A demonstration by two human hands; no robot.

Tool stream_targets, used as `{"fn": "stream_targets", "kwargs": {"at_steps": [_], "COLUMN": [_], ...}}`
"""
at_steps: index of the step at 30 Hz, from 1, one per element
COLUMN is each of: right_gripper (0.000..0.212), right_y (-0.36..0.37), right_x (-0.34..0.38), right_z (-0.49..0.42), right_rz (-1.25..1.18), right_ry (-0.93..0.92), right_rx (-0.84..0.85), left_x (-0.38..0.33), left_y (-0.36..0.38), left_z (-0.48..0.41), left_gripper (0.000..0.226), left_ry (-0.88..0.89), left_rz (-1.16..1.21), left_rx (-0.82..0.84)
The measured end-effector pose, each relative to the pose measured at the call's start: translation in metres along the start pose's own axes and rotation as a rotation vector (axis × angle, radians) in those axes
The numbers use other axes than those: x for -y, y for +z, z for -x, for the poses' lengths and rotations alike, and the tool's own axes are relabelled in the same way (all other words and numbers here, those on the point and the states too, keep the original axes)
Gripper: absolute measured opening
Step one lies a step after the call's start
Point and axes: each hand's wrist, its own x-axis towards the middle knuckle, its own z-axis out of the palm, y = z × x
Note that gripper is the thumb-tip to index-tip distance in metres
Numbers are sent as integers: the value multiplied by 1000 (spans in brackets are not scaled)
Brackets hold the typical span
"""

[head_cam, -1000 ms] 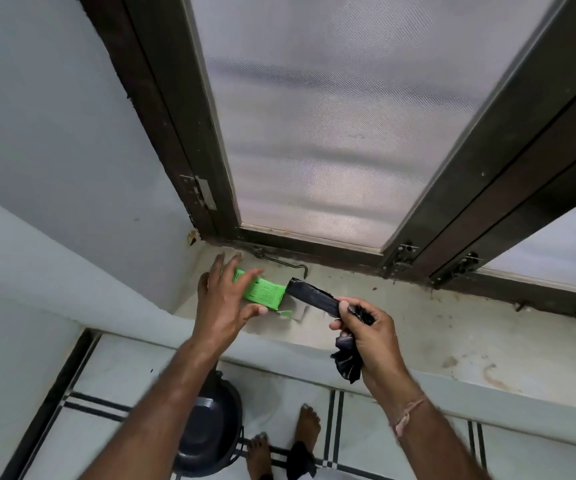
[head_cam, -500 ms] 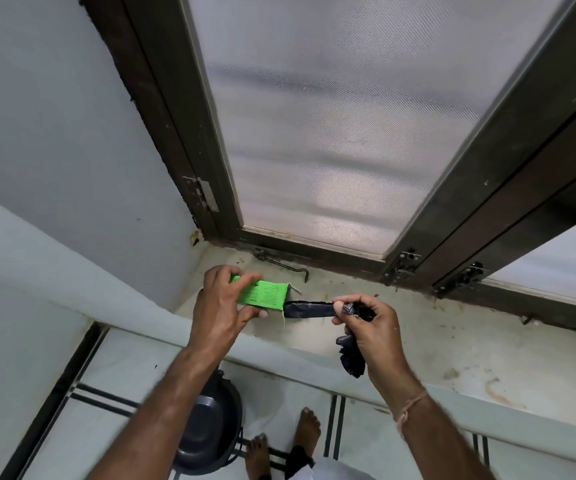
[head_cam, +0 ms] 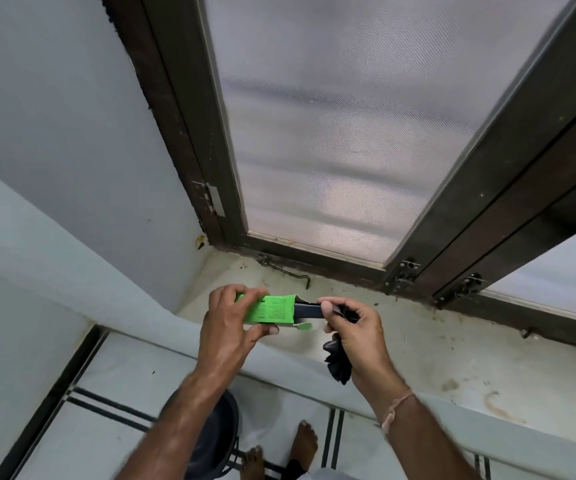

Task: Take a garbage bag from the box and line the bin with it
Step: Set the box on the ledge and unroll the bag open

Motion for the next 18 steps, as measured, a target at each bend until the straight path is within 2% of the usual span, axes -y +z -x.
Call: {"fn": "stream_targets", "kwargs": {"at_steps": [2,6,9,11,18], "right_gripper": [10,21,14,15,52], "right_y": [3,9,8,8,12], "right_x": [2,10,10,7,1], "right_z": [2,6,9,12,16], "right_rz": [29,46,35,52,104], "right_ry": [-26,-76,-123,-118,-155], "right_rx": [10,128,83,136,191], "left_x": [-3,-7,-5,-3,-2], "left_y": [3,4,2,0,-4], "left_z": [4,11,12,13,15], "left_gripper": [57,57,56,56,57], "left_ry": [-3,-63,-118,-139,-123], "left_rz": [39,153,197,219,241], "left_rx": [0,15,-7,-17,5]}}
